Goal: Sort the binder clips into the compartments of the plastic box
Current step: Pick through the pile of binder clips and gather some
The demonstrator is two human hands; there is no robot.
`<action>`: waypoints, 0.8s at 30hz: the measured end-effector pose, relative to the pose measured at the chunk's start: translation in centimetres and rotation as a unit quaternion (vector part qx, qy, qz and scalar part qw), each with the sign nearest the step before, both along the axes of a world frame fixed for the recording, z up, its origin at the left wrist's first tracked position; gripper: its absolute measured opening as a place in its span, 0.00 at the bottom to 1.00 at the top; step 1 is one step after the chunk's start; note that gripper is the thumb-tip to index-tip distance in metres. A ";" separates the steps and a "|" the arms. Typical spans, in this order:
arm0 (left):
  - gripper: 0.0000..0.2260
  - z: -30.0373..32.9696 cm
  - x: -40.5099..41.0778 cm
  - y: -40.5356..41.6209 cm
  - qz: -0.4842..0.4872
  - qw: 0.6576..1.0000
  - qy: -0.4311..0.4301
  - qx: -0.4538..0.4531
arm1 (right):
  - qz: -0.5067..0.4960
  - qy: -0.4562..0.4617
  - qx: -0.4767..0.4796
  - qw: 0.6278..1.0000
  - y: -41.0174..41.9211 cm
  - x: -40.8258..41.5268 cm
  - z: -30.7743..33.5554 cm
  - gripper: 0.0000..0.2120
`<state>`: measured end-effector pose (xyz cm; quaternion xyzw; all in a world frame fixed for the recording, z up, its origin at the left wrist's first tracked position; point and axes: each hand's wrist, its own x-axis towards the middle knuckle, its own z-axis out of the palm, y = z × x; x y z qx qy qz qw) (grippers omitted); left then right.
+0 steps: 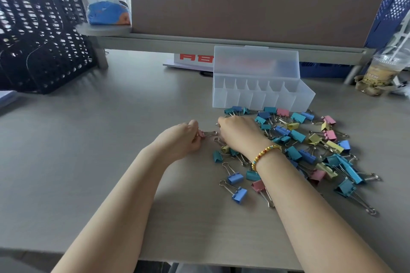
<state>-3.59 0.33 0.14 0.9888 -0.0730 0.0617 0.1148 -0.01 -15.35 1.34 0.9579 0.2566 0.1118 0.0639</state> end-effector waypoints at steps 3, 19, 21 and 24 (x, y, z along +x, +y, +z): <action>0.09 -0.7 0.7 -0.5 0.008 0.998 -0.028 0.064 | -0.003 -0.010 0.020 1.000 -0.2 0.3 -0.3 0.08; 0.13 3.1 1.5 -5.0 0.077 0.556 0.190 -0.806 | -0.014 0.456 0.744 0.489 -6.9 -0.2 1.6 0.22; 0.13 3.3 1.5 -6.2 0.049 0.579 0.195 -0.791 | -0.019 0.430 0.720 0.544 -7.5 -0.3 1.4 0.19; 0.13 2.4 1.3 -6.9 0.010 0.749 0.162 -0.642 | -0.046 0.375 0.629 0.679 -8.3 -0.6 1.3 0.11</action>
